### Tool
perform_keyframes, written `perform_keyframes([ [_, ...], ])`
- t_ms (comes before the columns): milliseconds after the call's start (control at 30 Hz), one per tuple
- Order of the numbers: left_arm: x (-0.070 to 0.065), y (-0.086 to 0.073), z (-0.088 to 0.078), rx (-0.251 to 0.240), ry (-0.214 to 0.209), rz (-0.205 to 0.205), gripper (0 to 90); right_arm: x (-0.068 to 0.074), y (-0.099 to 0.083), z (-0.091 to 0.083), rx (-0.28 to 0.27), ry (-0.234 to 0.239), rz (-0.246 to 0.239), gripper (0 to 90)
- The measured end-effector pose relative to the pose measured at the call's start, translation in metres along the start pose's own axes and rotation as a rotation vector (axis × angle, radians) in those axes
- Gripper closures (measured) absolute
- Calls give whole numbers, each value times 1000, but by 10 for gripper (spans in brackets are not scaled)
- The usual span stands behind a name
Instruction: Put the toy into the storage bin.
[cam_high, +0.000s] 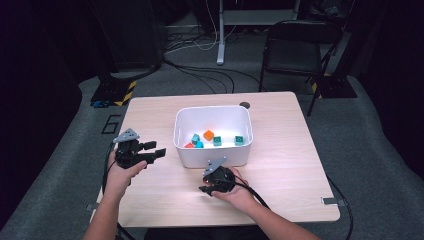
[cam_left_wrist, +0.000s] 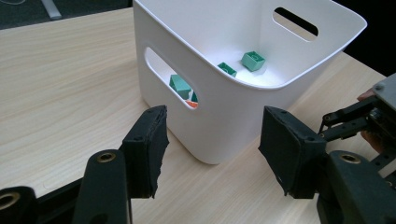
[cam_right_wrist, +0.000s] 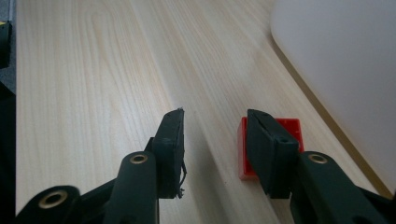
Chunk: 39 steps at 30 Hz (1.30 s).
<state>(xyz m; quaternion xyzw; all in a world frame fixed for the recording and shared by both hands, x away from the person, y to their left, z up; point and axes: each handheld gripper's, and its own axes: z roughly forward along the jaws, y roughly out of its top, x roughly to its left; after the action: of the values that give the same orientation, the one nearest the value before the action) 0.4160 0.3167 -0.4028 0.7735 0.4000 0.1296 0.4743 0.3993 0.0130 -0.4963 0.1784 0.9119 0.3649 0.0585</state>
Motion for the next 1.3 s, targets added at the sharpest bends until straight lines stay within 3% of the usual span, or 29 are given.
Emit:
perform_keyframes([
  [167, 0, 0, 1, 3, 1, 4, 413, -5, 1, -7, -31, -32, 6, 550],
  [233, 0, 0, 1, 4, 1, 5, 413, -9, 0, -8, -30, -50, 32, 535],
  [400, 0, -1, 2, 8, -3, -4, 413, -17, -2, -5, -20, -81, 39, 499],
  [600, 0, -1, 2, 7, -2, 3, 413, -20, -5, 4, 29, -81, 50, 505],
  [633, 0, -1, 2, 9, -4, -2, 413, -22, -6, 8, 39, -79, 43, 551],
  [800, 1, -1, 1, 4, 0, 0, 413, -21, -3, 7, 51, -40, 43, 584],
  [1000, 1, -1, 1, 4, 1, 0, 413, -14, 17, -11, 21, 6, 43, 584],
  [1300, 3, -1, 0, 0, 5, -13, 413, -16, 67, -61, -49, 33, 29, 585],
])
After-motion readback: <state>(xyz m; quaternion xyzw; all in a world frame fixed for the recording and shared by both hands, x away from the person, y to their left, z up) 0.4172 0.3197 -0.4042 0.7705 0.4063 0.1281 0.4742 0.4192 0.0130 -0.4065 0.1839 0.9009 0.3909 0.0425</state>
